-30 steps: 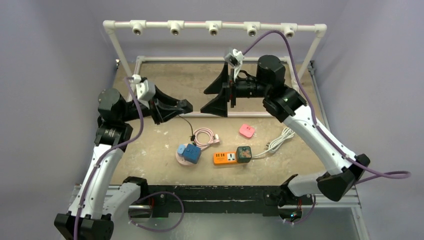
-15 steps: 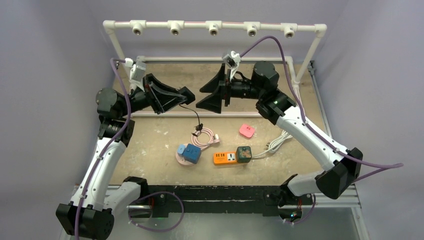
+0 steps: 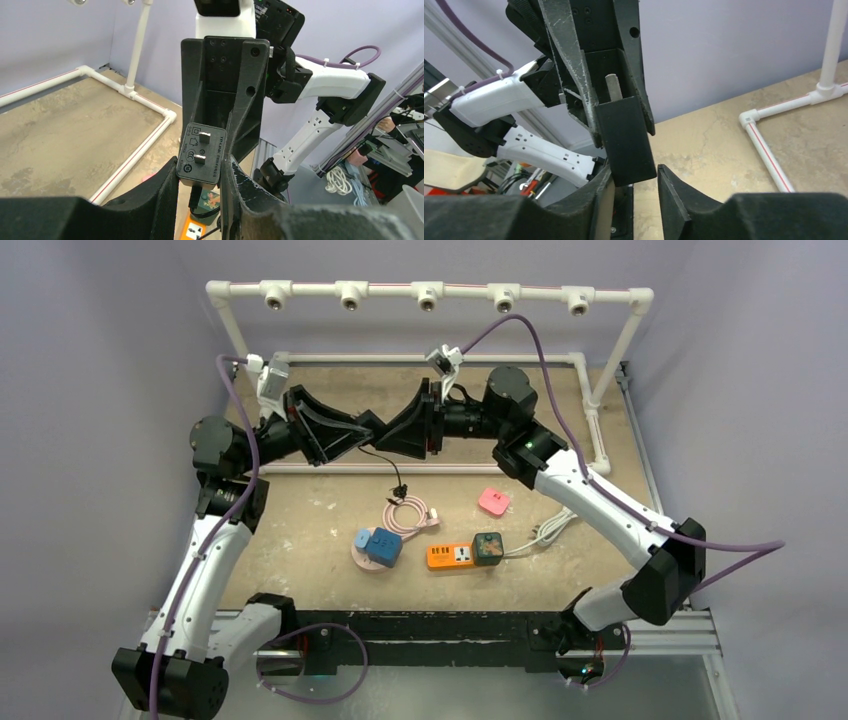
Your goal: Insert the plug
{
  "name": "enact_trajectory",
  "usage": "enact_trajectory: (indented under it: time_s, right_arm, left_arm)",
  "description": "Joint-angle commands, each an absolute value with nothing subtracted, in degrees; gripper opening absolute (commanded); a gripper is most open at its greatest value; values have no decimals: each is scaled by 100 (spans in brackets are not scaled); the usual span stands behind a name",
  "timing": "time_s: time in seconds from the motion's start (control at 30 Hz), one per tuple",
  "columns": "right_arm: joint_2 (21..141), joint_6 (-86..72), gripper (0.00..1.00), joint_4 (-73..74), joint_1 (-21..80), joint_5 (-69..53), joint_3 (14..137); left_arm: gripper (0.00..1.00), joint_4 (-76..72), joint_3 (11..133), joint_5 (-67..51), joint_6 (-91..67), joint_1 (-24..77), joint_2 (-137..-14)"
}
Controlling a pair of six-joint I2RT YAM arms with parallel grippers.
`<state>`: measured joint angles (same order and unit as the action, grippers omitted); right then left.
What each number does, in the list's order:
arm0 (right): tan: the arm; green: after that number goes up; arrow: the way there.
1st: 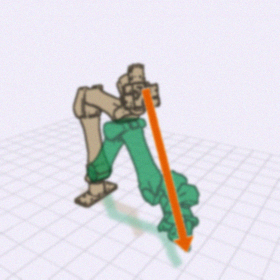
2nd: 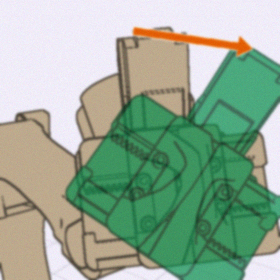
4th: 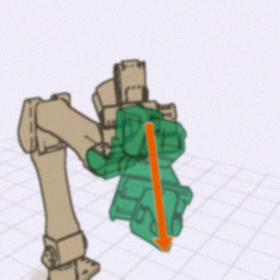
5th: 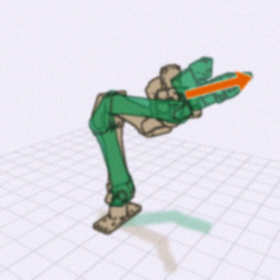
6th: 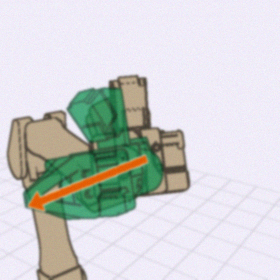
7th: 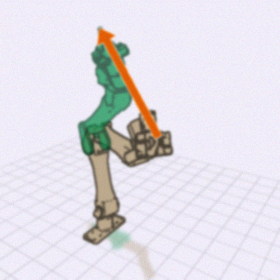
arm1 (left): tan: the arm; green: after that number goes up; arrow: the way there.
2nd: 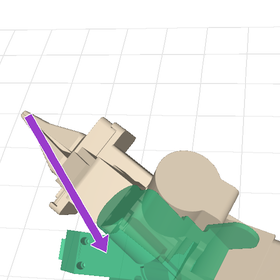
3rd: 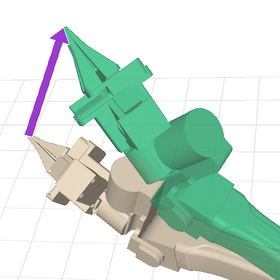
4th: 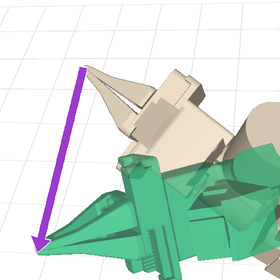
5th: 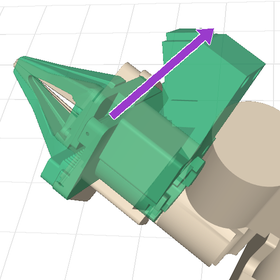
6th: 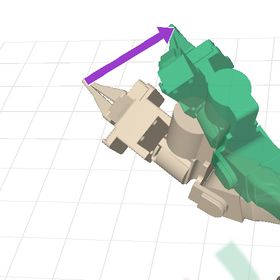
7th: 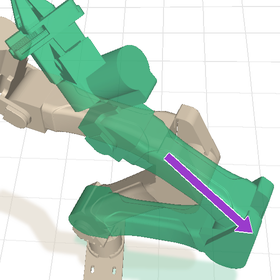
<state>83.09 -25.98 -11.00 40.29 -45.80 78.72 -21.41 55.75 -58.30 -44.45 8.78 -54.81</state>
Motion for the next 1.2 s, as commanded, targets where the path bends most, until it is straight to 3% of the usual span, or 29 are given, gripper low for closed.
enact_trajectory:
  time_s: [0.0, 0.2, 0.23, 0.27, 0.33, 0.37, 0.4, 0.5, 0.57, 0.67, 0.7, 0.73, 0.77, 1.0, 1.07, 1.17]
  right_arm:
    - [8281, -2855, 30, -1459, 4057, -4594, 8087]
    - [8059, -2949, 6, -1567, 4058, -4484, 7854]
    - [8013, -2979, 3, -1566, 4059, -4476, 7815]
    - [7975, -2999, 2, -1554, 4053, -4489, 7780]
    - [7904, -3023, 0, -1476, 4054, -4516, 7740]
    - [7874, -3023, 0, -1397, 4055, -4543, 7735]
    - [7841, -3012, 0, -1310, 4059, -4568, 7734]
    - [7761, -2940, 0, -1106, 4056, -4544, 7715]
    - [7727, -2940, 0, -1075, 4054, -4536, 7688]
    - [7738, -2995, 0, -1134, 4056, -4529, 7696]
    - [7751, -3023, 0, -1154, 4052, -4533, 7707]
    - [7767, -3035, 0, -1167, 4053, -4547, 7717]
    - [7788, -3040, 0, -1162, 4055, -4559, 7739]
    - [7805, -2539, 2, -235, 4058, -4165, 7768]
    - [7868, -2176, 9, 556, 4077, -3714, 7839]
    - [8063, -1870, 34, 1500, 4108, -2928, 7812]
  left_arm:
    - [0, -2367, 5797, -5814, -4590, 898, -5419]
    - [0, -2227, 5743, -5829, -4512, 899, -5383]
    - [9, -2170, 5739, -5809, -4503, 899, -5379]
    - [23, -2103, 5746, -5773, -4470, 897, -5379]
    - [67, -2030, 5764, -5772, -4370, 896, -5383]
    - [83, -1999, 5784, -5779, -4307, 896, -5394]
    - [93, -1924, 5815, -5783, -4220, 896, -5408]
    - [98, -1826, 5871, -5781, -4082, 896, -5454]
    - [85, -2164, 5774, -5854, -4265, 896, -5465]
    - [51, -2269, 5785, -5895, -4296, 896, -5526]
    - [35, -2286, 5800, -5919, -4279, 896, -5535]
    - [13, -2282, 5807, -5917, -4272, 896, -5537]
    - [0, -2277, 5809, -5941, -4260, 896, -5530]
    - [0, -1082, 5998, -6154, -2918, 898, -5549]
    - [0, -31, 6209, -6193, -1788, 897, -5626]
    - [5, 1558, 6369, -5984, -452, 889, -5808]
